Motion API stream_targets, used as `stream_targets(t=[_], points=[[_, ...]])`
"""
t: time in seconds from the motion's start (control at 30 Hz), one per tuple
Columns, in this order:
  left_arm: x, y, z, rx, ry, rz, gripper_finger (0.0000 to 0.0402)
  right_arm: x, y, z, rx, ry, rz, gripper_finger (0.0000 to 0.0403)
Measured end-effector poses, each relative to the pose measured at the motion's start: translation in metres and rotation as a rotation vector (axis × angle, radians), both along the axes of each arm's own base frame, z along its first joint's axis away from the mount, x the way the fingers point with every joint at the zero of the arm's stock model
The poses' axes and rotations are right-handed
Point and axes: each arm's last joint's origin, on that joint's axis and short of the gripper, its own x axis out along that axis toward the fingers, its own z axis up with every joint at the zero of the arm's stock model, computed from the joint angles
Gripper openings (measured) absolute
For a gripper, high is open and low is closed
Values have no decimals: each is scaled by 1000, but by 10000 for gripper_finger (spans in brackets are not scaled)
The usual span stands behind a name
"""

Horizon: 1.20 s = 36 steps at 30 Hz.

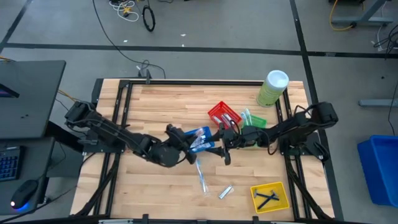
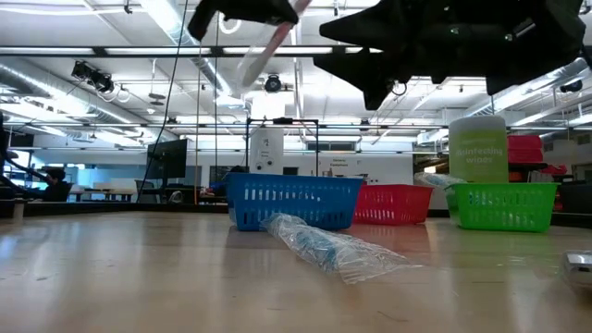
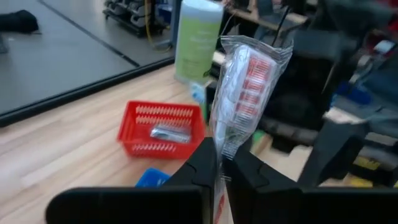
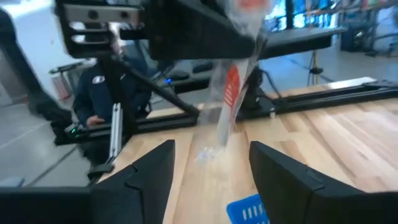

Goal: Pick & Place Travel size toiletries
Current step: Put the orange toothbrush into the green bin

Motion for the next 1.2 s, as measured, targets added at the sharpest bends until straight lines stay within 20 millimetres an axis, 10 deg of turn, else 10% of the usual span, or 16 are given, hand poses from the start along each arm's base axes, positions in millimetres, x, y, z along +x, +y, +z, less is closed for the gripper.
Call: stream_targets(t=[0.7,1.2], points=[[9,12,7,66,10,-65,36,50,3,11,-28,-172,-193,201],[9,12,6,124,54,-84,40,51,2,7,-78,-130,-221,44]])
